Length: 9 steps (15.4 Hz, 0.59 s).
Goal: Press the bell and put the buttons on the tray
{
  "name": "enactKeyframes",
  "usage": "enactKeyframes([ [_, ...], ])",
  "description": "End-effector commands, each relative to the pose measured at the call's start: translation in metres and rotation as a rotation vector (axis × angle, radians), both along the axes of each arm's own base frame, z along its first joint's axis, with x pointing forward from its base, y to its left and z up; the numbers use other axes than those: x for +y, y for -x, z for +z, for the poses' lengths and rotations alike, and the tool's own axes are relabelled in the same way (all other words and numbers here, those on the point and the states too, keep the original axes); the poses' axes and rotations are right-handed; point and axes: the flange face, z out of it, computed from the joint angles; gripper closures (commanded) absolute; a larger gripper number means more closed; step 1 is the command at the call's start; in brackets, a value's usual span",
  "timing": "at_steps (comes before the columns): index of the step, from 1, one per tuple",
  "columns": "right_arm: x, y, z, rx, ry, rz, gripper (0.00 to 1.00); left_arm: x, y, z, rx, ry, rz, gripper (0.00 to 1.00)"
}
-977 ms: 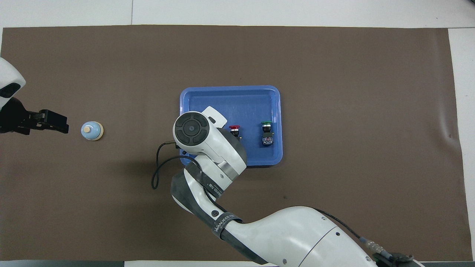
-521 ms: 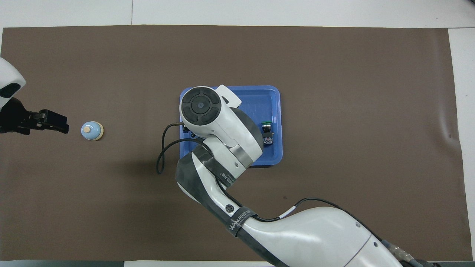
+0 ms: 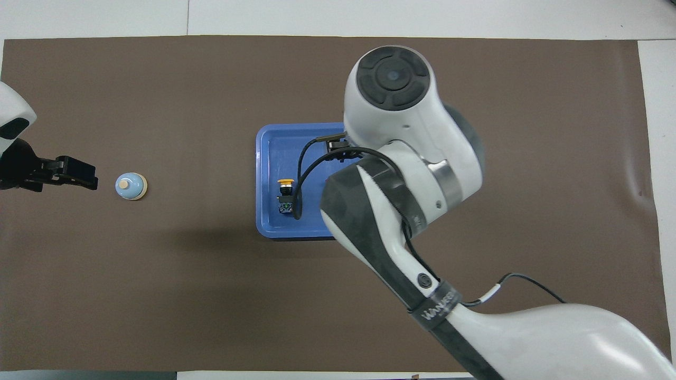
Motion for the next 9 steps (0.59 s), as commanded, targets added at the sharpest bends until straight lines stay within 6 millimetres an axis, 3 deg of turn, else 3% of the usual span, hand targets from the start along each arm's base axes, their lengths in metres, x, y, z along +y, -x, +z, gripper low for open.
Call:
enactKeyframes([
  [1,-0.066,0.019,0.030,0.017,0.032,0.028,0.00,0.002,0.000,0.005,0.004,0.004,0.010,0.00],
  [2,-0.093,0.024,0.040,0.022,0.035,-0.003,0.00,0.001,0.000,0.005,0.004,0.004,0.009,0.00],
  [6,-0.168,0.056,0.069,-0.002,0.043,-0.090,0.00,0.002,0.000,0.005,0.004,0.004,0.010,0.00],
  [9,-0.223,0.058,0.086,-0.022,0.041,-0.093,0.00,0.002,0.000,0.005,0.004,0.004,0.010,0.00],
])
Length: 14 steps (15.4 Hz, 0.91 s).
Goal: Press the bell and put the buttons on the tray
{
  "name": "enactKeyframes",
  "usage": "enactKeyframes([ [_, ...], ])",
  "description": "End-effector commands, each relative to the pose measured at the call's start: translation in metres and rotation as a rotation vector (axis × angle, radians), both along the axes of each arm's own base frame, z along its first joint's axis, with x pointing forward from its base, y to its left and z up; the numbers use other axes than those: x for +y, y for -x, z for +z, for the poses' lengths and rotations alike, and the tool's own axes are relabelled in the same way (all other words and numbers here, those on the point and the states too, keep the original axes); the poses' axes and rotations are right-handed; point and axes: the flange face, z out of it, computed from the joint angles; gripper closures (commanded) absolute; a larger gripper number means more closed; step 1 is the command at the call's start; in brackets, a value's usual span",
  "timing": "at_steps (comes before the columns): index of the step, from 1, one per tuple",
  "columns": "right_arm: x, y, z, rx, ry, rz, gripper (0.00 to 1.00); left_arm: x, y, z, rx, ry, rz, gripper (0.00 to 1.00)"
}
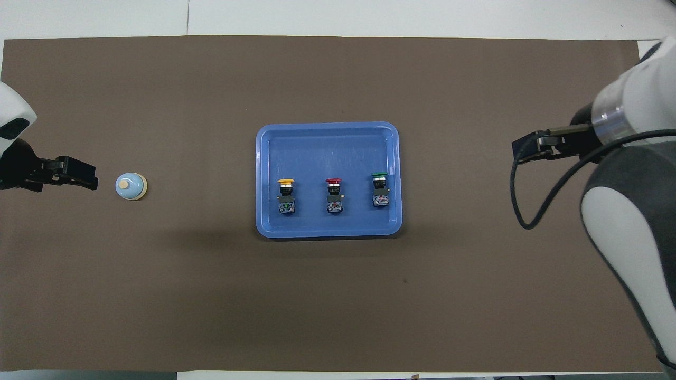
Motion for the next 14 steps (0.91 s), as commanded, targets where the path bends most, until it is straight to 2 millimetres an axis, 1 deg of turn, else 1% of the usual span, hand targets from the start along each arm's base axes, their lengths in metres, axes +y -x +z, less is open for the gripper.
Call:
enactKeyframes([
  [1,-0.041,0.014,0.011,-0.021,0.018,0.007,0.00,0.001,0.000,0.005,0.004,0.004,0.009,0.00],
  [3,-0.062,0.020,0.018,-0.005,0.017,-0.026,0.00,0.001,0.000,0.005,0.004,0.004,0.009,0.00],
  [5,-0.082,0.022,0.018,0.000,0.008,-0.066,0.00,0.000,0.000,0.005,0.006,0.004,0.007,0.00],
  [7,-0.091,0.022,0.018,0.000,0.005,-0.084,0.00,0.001,0.000,0.005,0.004,0.004,0.009,0.00],
  [10,-0.092,0.027,0.012,0.045,0.005,-0.088,0.00,0.000,0.000,0.005,0.004,0.004,0.007,0.00],
  [14,-0.090,0.029,0.013,0.045,0.004,-0.088,0.00,0.001,0.000,0.005,0.004,0.004,0.009,0.00],
])
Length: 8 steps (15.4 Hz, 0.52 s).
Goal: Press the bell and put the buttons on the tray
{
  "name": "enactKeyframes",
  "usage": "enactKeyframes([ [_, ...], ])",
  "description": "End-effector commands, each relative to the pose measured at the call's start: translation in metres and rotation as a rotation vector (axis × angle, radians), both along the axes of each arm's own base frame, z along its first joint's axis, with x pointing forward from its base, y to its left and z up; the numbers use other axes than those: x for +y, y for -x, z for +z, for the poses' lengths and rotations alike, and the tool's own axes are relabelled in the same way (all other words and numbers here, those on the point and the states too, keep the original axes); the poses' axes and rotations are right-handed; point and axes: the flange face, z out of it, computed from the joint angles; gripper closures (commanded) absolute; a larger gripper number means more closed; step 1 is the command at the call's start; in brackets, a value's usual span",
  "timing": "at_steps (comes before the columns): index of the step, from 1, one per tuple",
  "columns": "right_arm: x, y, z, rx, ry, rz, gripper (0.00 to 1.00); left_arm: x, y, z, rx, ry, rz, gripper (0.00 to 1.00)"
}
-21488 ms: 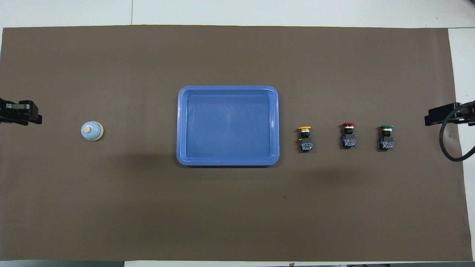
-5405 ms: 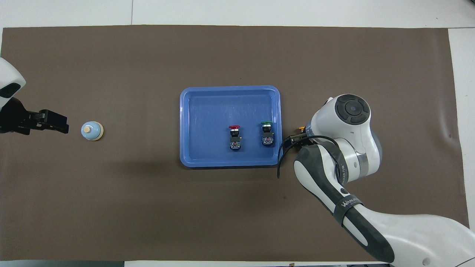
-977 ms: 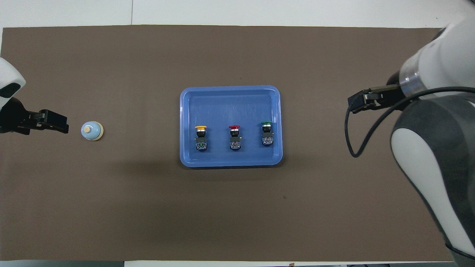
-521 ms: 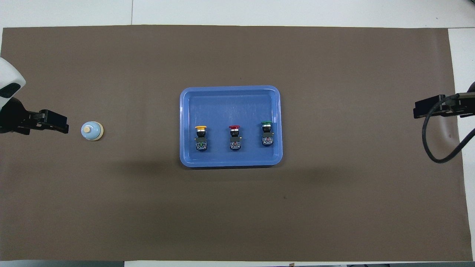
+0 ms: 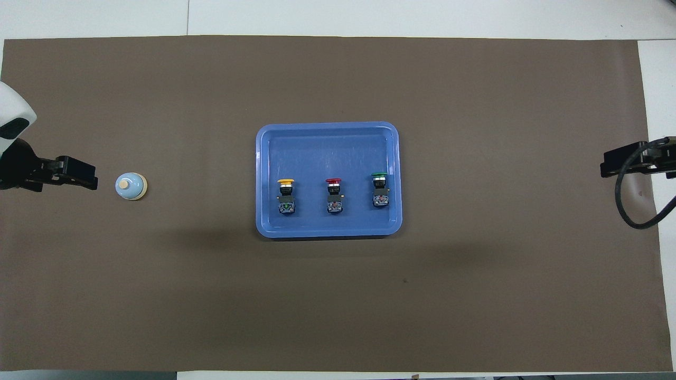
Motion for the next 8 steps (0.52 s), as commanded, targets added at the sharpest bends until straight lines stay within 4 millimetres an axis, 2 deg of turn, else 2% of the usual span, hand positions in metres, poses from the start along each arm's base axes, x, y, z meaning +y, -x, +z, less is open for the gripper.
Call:
enactKeyframes([
  [1,0.0005,0.0098,-0.0002,0.014,-0.003,0.007,0.00,0.0020,0.0002,0.0054,0.004,0.004,0.010,0.00],
  [6,0.0027,0.0129,-0.0015,0.034,-0.059,-0.004,0.00,0.0003,0.0004,0.0052,0.006,0.004,0.007,0.00],
  [8,0.0033,0.0128,-0.0015,0.034,-0.057,-0.006,0.00,0.0063,0.0008,0.0054,0.006,0.001,0.030,0.00],
])
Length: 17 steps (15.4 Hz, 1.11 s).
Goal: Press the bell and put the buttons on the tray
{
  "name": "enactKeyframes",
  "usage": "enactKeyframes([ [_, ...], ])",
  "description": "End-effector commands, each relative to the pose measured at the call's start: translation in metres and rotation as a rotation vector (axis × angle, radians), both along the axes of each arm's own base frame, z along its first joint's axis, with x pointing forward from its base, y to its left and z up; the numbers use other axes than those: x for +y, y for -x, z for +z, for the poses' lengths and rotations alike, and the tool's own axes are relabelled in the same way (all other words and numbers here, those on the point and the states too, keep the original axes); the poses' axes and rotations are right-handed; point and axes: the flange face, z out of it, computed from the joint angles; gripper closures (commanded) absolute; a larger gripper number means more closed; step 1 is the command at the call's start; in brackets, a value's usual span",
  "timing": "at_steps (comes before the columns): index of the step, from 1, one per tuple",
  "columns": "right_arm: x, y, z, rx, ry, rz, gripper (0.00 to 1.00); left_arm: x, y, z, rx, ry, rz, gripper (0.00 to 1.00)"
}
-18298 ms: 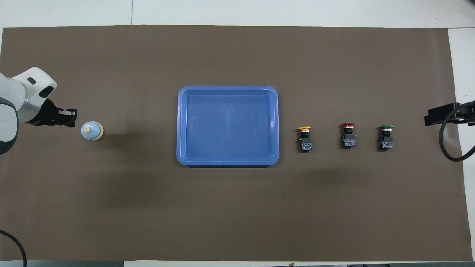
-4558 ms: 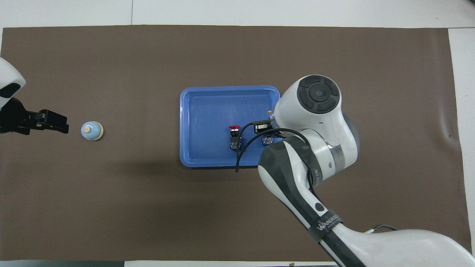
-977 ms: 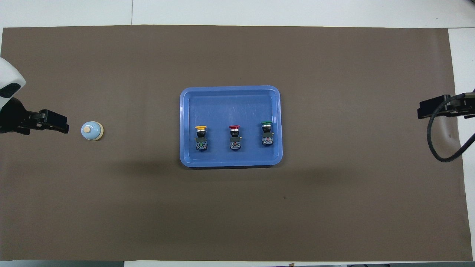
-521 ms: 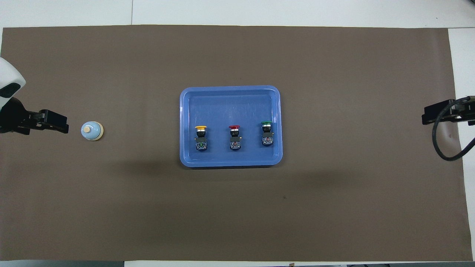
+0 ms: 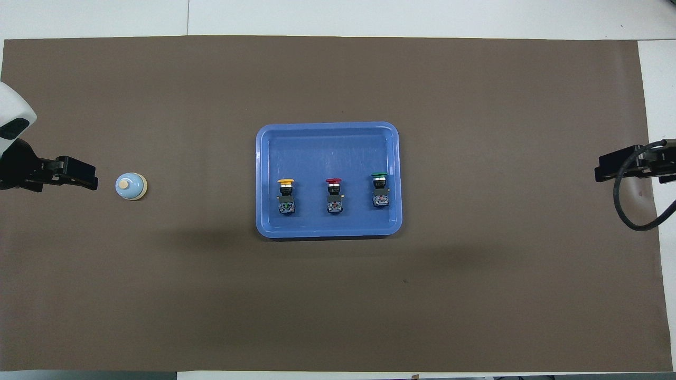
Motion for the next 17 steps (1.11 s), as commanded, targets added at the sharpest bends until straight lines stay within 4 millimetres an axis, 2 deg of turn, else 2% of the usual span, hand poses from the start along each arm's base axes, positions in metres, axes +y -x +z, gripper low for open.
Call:
enactKeyframes([
  [1,-0.001,0.009,0.001,0.005,-0.018,-0.002,0.00,0.005,0.000,0.004,0.002,-0.002,0.048,0.00],
  [3,0.000,0.009,0.002,0.002,-0.018,0.001,0.00,0.006,-0.005,0.001,-0.044,-0.002,0.062,0.60],
  [4,0.000,0.009,0.002,0.002,-0.019,0.001,0.00,0.009,-0.004,-0.004,-0.075,-0.001,0.066,0.81],
  [6,0.000,0.009,0.002,0.002,-0.019,0.001,0.00,0.012,0.002,-0.019,-0.116,-0.002,0.073,1.00],
  [11,0.000,0.009,0.002,0.002,-0.018,0.001,0.00,0.033,0.003,-0.047,-0.095,-0.003,0.100,1.00],
  [17,0.000,0.009,0.002,0.002,-0.019,0.001,0.00,0.035,-0.011,-0.113,-0.109,0.001,0.100,1.00],
])
